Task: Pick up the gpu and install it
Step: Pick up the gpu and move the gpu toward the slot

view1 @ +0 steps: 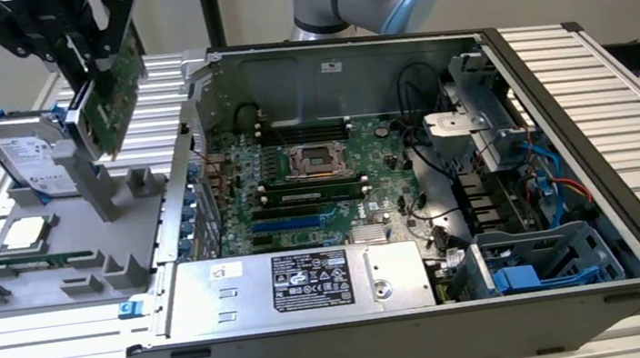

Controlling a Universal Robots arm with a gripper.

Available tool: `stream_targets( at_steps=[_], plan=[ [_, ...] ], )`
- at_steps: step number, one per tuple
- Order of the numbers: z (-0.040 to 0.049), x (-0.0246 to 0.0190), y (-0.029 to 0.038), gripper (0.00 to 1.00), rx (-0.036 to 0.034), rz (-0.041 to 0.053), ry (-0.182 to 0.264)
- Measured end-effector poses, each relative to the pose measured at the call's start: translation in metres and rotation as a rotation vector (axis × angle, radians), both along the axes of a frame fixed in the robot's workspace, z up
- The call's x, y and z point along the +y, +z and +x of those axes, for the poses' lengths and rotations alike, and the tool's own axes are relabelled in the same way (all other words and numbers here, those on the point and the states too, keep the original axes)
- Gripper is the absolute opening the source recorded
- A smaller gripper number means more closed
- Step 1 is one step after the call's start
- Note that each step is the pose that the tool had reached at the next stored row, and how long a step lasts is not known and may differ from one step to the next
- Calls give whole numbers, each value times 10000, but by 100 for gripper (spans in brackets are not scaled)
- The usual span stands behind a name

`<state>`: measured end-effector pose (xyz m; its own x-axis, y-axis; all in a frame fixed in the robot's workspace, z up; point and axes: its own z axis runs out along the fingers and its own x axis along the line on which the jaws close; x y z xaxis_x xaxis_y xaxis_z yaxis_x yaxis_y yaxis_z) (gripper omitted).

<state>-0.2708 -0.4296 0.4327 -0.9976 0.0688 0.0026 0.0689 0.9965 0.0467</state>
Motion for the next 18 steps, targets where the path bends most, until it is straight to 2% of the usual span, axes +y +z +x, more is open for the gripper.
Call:
stream_targets(
  at_steps=[18],
  plan=[
    [130, 0, 0, 0, 5, 0, 0]
  ],
)
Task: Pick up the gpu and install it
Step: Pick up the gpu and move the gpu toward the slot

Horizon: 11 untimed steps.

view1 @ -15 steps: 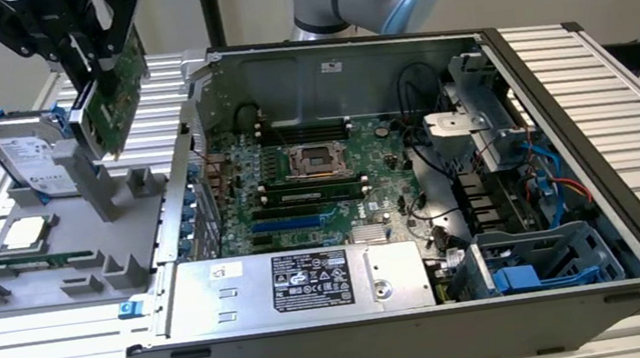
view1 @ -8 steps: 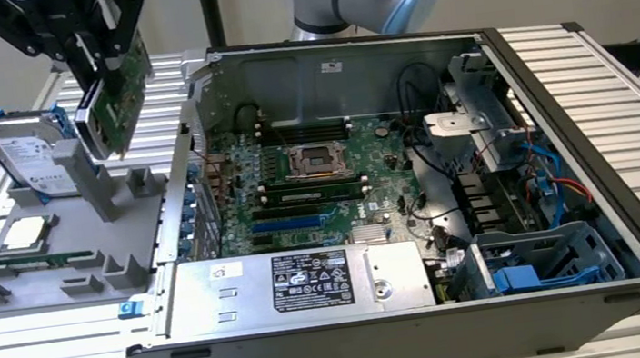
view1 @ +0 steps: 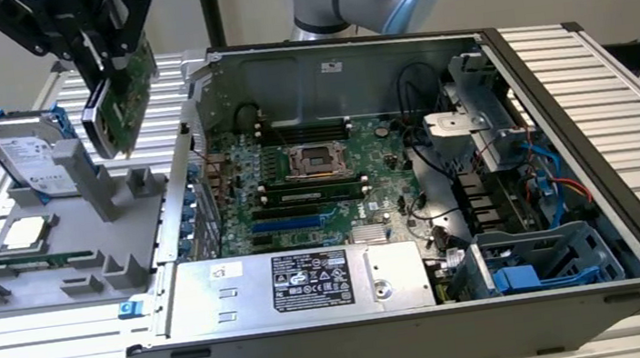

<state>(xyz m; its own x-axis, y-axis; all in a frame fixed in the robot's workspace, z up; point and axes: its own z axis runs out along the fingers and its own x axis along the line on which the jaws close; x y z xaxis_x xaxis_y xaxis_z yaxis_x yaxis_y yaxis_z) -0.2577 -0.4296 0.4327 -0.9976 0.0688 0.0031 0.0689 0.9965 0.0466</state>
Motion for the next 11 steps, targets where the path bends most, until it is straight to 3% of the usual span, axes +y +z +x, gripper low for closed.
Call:
stream_targets(
  at_steps=[11],
  plan=[
    [84, 0, 0, 0, 4, 0, 0]
  ],
)
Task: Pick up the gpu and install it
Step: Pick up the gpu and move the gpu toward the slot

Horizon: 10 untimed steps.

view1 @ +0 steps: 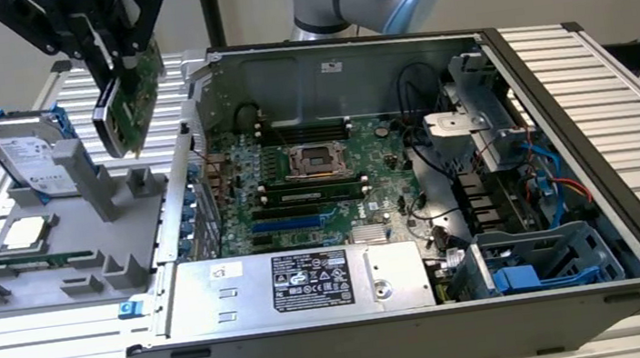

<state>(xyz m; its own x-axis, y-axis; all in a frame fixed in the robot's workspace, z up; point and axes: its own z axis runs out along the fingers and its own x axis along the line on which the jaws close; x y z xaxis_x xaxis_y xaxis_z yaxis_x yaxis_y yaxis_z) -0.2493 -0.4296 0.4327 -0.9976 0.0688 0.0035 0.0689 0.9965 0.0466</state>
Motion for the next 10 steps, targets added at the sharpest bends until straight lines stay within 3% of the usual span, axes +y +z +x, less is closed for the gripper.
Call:
stream_targets(
  at_steps=[10],
  plan=[
    [80, 0, 0, 0, 4, 0, 0]
  ],
)
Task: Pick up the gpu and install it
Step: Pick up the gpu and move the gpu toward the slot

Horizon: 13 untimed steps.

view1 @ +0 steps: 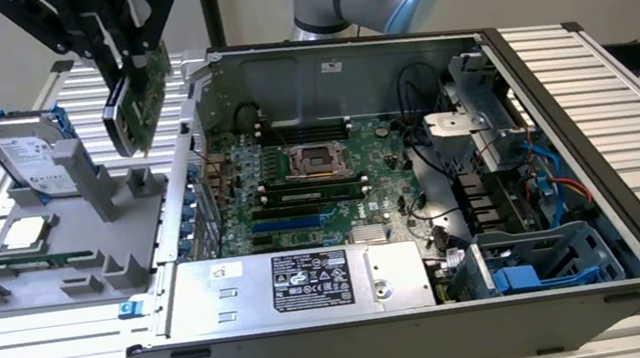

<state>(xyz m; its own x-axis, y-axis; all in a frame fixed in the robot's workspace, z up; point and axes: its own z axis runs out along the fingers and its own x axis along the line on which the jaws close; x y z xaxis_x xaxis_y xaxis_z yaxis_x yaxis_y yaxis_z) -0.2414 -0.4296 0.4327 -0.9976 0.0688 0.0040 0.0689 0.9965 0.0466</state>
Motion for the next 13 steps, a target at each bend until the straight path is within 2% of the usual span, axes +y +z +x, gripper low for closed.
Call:
stream_targets(
  at_steps=[13],
  plan=[
    [101, 0, 0, 0, 6, 0, 0]
  ],
)
